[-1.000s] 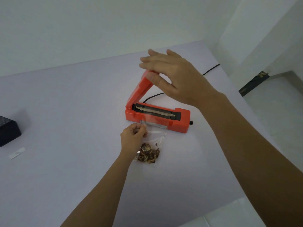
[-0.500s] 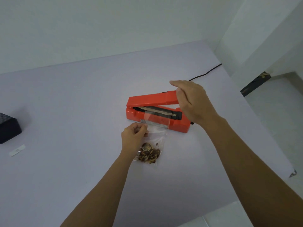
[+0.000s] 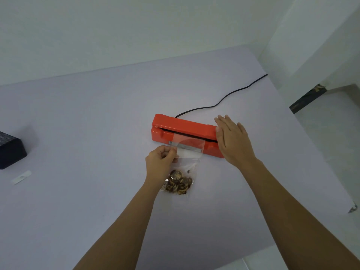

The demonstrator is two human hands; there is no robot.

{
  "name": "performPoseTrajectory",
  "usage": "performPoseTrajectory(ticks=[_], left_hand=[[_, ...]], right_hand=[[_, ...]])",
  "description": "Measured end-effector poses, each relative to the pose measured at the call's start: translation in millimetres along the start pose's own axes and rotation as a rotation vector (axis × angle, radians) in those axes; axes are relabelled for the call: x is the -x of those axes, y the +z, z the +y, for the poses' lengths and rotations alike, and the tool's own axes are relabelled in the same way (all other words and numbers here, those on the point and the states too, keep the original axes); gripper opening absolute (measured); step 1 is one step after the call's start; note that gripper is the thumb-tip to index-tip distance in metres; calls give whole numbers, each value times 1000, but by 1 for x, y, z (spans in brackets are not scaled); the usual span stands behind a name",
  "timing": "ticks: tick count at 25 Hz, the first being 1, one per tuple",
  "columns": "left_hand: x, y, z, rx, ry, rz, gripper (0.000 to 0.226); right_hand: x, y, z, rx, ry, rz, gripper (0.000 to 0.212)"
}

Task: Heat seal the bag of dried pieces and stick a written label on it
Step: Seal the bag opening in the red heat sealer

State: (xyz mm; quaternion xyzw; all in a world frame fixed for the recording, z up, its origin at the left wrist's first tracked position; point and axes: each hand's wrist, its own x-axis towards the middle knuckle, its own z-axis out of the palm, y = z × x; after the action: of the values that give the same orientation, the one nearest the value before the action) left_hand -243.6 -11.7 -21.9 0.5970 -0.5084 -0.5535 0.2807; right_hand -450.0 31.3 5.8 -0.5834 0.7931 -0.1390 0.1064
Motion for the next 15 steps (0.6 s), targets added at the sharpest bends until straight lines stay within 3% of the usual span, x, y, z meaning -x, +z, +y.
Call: performPoseTrajectory(ticks=[8,15], left_hand=[[1,1,-1,25,-17,2,17],[1,0,0,27,-22,-1,16]], right_hand=[[0,8,4,12,11,49,62],[-1,9,4,5,23,39,56]])
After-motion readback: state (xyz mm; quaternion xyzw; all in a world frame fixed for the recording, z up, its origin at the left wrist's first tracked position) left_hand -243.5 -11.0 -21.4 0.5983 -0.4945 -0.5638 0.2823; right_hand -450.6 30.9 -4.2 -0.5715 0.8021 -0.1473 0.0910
